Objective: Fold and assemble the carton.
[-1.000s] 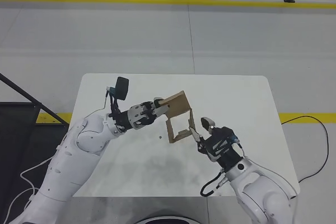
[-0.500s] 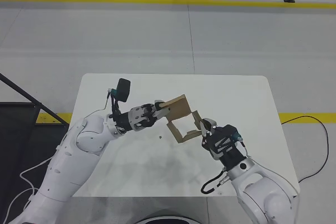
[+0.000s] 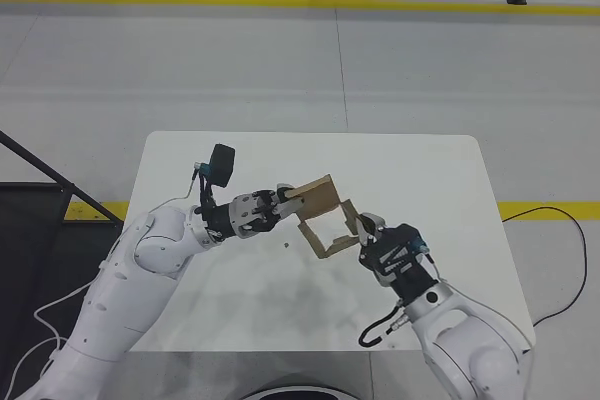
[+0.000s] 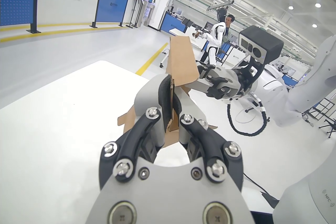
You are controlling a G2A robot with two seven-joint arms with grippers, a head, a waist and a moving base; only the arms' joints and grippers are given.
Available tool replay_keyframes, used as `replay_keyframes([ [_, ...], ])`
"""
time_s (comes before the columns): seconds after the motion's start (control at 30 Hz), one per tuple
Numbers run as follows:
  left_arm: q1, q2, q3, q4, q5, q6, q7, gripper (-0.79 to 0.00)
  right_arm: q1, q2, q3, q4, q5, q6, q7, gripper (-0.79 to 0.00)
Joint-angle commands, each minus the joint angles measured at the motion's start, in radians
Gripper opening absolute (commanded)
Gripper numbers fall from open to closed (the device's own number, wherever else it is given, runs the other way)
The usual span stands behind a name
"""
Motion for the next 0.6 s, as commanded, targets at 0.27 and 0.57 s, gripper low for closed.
replay_keyframes([
  [0.27,0.0,0.0,0.005,0.007,-0.018,0.0,0.008,-0.099,0.005,-0.002,-0.01,0.009,-0.012,0.004,-0.001,-0.785],
  [0.57,0.001,0.003,-0.003,0.01,-0.064,0.007,0.006,0.0,-0.004,-0.003,0.001,0.007,-0.01,0.004,-0.017,-0.785],
])
